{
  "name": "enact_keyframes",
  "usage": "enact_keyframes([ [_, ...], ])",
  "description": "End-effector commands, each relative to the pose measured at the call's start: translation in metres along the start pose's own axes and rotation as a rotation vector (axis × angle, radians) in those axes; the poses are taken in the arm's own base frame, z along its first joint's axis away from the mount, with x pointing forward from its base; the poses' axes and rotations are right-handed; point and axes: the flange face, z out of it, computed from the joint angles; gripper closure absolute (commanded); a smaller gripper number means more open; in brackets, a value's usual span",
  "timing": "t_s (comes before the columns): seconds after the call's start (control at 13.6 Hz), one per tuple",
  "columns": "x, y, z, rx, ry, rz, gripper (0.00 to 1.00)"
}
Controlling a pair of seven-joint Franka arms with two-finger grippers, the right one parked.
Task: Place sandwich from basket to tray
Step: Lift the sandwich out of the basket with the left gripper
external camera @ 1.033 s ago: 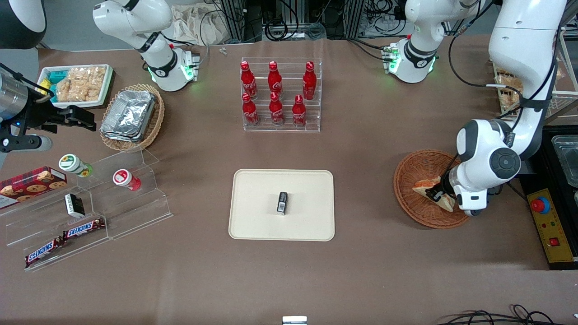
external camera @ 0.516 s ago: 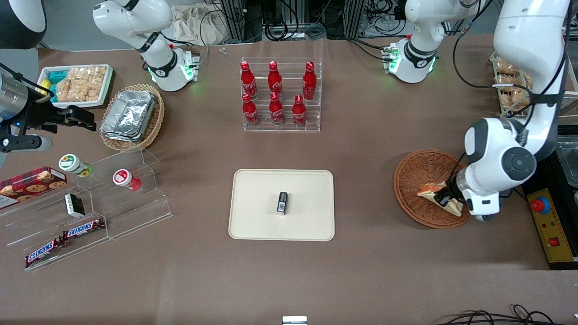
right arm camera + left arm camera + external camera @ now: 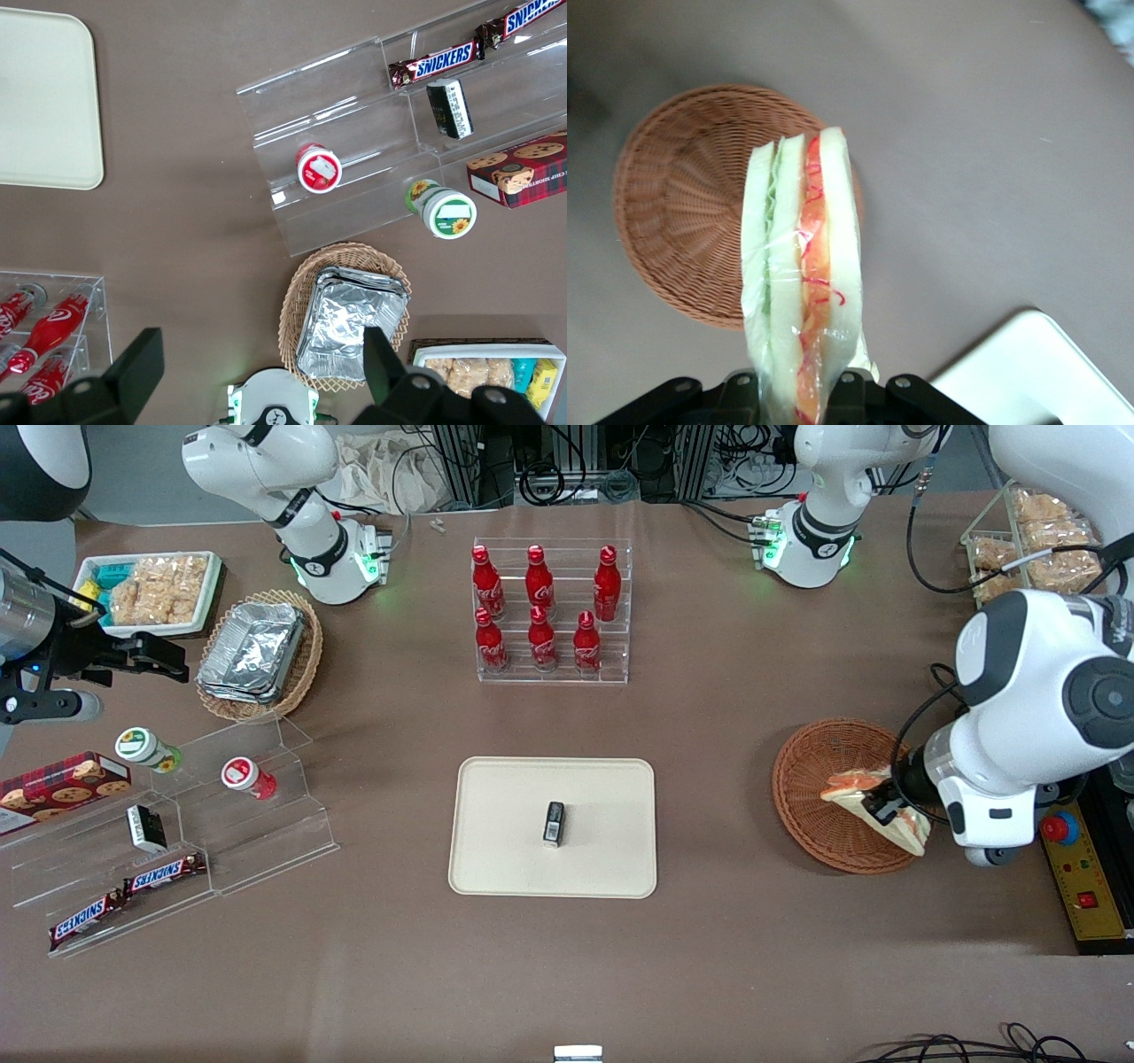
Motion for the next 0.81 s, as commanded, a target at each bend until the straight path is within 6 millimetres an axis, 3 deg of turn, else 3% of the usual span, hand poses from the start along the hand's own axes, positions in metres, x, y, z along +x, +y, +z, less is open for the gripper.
enact_keyframes([
  [0.0, -0.036, 0.033, -0.009, -0.023, -0.026, 0.066, 1.0],
  [0.22, -0.083, 0.065, 0.002, -0.041, -0.064, 0.174, 1.0],
  [0.44, -0.105, 0.094, 0.018, -0.134, -0.073, 0.365, 1.0],
  [0.74, -0.139, 0.115, 0.064, -0.136, -0.153, 0.537, 1.0],
])
